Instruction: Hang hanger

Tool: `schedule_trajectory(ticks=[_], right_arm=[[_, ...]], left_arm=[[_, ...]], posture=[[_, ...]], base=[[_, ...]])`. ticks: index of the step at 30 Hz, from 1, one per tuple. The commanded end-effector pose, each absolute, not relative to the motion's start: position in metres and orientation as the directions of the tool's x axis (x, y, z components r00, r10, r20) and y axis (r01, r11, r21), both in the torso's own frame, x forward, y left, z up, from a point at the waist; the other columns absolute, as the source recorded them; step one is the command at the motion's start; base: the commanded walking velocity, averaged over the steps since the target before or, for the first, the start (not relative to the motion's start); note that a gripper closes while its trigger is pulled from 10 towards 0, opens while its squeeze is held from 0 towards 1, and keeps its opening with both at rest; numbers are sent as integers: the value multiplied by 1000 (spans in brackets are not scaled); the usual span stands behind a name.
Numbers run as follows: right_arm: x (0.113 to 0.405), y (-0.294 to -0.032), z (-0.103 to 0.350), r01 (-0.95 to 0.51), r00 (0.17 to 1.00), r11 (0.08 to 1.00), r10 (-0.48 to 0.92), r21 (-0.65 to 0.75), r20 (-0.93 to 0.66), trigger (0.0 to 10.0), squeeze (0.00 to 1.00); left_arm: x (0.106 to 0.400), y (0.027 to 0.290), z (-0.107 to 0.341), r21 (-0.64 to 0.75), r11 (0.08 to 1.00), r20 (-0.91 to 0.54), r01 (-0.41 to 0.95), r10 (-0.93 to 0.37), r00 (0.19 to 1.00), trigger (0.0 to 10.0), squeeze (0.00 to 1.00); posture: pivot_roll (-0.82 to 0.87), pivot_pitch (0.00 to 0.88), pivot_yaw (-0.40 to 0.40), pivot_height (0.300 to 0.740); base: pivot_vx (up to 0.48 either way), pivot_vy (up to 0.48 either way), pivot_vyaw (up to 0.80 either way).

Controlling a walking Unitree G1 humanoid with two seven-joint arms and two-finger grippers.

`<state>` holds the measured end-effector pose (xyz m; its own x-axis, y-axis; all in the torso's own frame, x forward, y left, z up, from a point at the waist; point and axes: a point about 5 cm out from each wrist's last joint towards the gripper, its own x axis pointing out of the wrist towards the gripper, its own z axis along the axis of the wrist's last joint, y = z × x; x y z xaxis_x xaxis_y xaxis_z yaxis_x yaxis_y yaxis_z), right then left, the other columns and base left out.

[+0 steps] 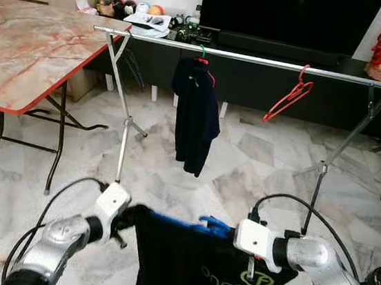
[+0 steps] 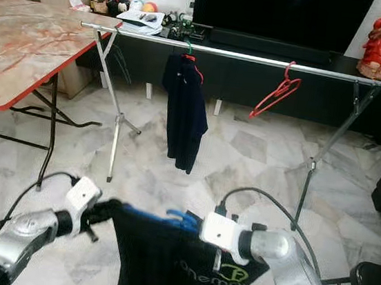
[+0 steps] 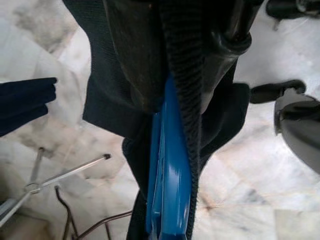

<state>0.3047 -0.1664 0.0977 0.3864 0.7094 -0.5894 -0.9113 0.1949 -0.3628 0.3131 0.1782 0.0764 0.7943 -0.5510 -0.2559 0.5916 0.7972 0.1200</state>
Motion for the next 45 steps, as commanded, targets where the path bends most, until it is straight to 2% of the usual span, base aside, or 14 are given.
schedule_trajectory(ticks=[1, 7, 11, 15, 19, 23, 26, 28, 32, 36, 38, 41, 43, 45], right_arm=[[296, -178, 87, -931, 344, 154, 680, -332, -647, 10000, 0], [293, -181, 83, -934, 338, 147, 657, -325, -674, 10000, 0], [293, -183, 79, -932, 346, 153, 644, -328, -682, 10000, 0], [291, -187, 72, -931, 352, 147, 609, -334, -711, 10000, 0], [290, -187, 68, -934, 343, 132, 597, -333, -725, 10000, 0], [290, -186, 67, -934, 341, 132, 602, -331, -722, 10000, 0], [290, -186, 67, -933, 342, 126, 600, -337, -723, 10000, 0], [291, -187, 68, -929, 352, 131, 599, -345, -719, 10000, 0], [291, -189, 71, -926, 361, 139, 602, -352, -712, 10000, 0], [291, -189, 72, -925, 363, 140, 603, -354, -710, 10000, 0], [291, -190, 72, -923, 368, 142, 602, -358, -708, 10000, 0], [292, -190, 72, -918, 380, 153, 602, -366, -702, 10000, 0], [293, -190, 73, -917, 383, 156, 603, -368, -700, 10000, 0], [295, -189, 74, -911, 397, 169, 606, -376, -689, 10000, 0]], left_arm=[[319, 227, 89, 191, 915, -218, 355, -313, 924, 0, 0], [318, 237, 82, 448, 831, -284, 331, -219, 934, 0, 0], [316, 228, 82, 323, 858, -270, 400, -322, 907, 0, 0], [296, 203, 80, 146, 707, -314, 692, -630, 710, 0, 0], [281, 199, 77, 110, 578, -383, 808, -726, 571, 0, 0], [280, 195, 83, 64, 558, -359, 828, -761, 541, 0, 0], [289, 199, 88, 161, 603, -363, 781, -700, 615, 0, 0], [298, 211, 83, 352, 615, -444, 705, -554, 704, 0, 0], [309, 233, 76, 506, 652, -496, 565, -316, 809, 0, 0], [308, 251, 67, 592, 634, -550, 497, -133, 824, 0, 0], [298, 250, 54, 573, 561, -639, 597, -151, 754, 0, 0], [273, 233, 30, 412, 437, -771, 799, -300, 562, 0, 0], [267, 230, 25, 381, 397, -792, 835, -326, 516, 0, 0], [249, 219, 18, 242, 341, -824, 908, -422, 378, 0, 0]], posture=[[116, 63, 1, 740], [114, 61, 3, 740], [114, 61, 3, 740], [114, 61, 3, 740], [119, 61, 4, 740], [122, 61, 4, 740], [122, 61, 4, 740], [121, 64, 2, 740], [119, 65, 5, 740], [118, 65, 5, 740], [117, 68, 5, 740], [117, 68, 5, 740], [117, 68, 5, 740], [120, 69, 5, 740]], base=[[0, 0, 0], [0, 0, 0], [0, 0, 0], [0, 0, 0], [0, 0, 0], [0, 0, 0], [0, 0, 0], [0, 0, 0], [0, 0, 0], [0, 0, 0], [0, 0, 0], [0, 0, 0], [0, 0, 0], [0, 0, 0]])
